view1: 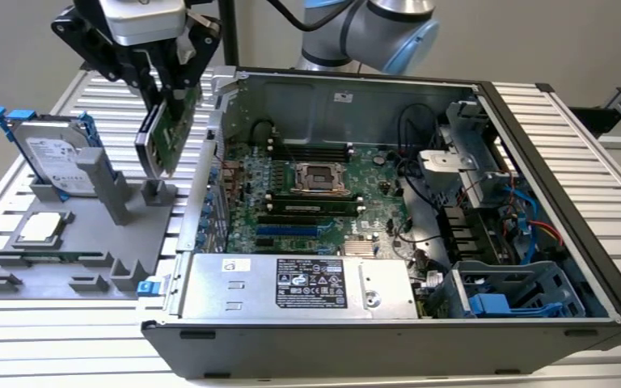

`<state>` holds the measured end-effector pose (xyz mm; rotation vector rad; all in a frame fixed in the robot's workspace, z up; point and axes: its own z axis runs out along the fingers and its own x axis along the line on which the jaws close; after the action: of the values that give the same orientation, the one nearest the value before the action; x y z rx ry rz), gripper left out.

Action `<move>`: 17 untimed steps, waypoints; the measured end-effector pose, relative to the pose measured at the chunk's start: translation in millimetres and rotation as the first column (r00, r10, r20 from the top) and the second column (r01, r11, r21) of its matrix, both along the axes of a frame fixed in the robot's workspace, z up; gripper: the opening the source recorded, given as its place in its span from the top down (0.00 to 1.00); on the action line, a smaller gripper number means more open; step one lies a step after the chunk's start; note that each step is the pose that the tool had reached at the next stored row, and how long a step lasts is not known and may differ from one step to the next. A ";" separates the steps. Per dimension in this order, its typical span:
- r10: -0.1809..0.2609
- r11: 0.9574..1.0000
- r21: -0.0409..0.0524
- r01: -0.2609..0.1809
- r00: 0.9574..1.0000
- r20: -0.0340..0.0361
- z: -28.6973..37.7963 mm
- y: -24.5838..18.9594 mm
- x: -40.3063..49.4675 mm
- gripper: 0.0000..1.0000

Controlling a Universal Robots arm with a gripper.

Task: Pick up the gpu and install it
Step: 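Pick up the gpu and move the gpu toward the slot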

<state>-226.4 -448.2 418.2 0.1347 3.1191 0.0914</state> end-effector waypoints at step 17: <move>0.000 1.000 0.000 0.000 1.000 0.000 0.0 1.8 12.7 1.00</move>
<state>-213.7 -446.4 418.2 0.1347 3.1191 0.0914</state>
